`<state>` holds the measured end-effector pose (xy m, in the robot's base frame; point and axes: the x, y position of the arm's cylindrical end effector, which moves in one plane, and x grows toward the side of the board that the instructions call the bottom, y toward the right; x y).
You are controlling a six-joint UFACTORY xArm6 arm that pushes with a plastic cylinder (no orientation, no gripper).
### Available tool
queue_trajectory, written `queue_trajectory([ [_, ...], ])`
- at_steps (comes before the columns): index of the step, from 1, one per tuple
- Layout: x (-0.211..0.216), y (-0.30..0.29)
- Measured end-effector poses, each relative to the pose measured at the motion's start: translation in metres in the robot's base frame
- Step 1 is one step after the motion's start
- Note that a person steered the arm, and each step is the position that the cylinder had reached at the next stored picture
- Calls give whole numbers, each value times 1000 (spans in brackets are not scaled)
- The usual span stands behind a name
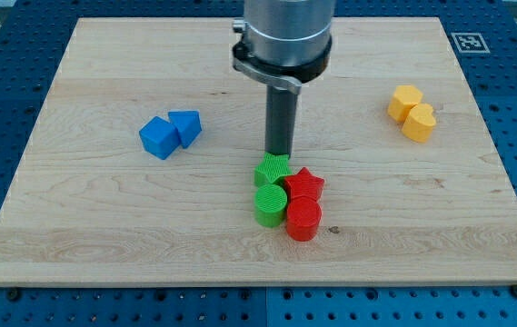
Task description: Place the blue blocks close to the yellow blocks
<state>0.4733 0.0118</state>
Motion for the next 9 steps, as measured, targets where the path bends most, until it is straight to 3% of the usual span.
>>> queue_trajectory([
  [3,-28,-12],
  [7,10,-149],
  [9,-22,-220],
])
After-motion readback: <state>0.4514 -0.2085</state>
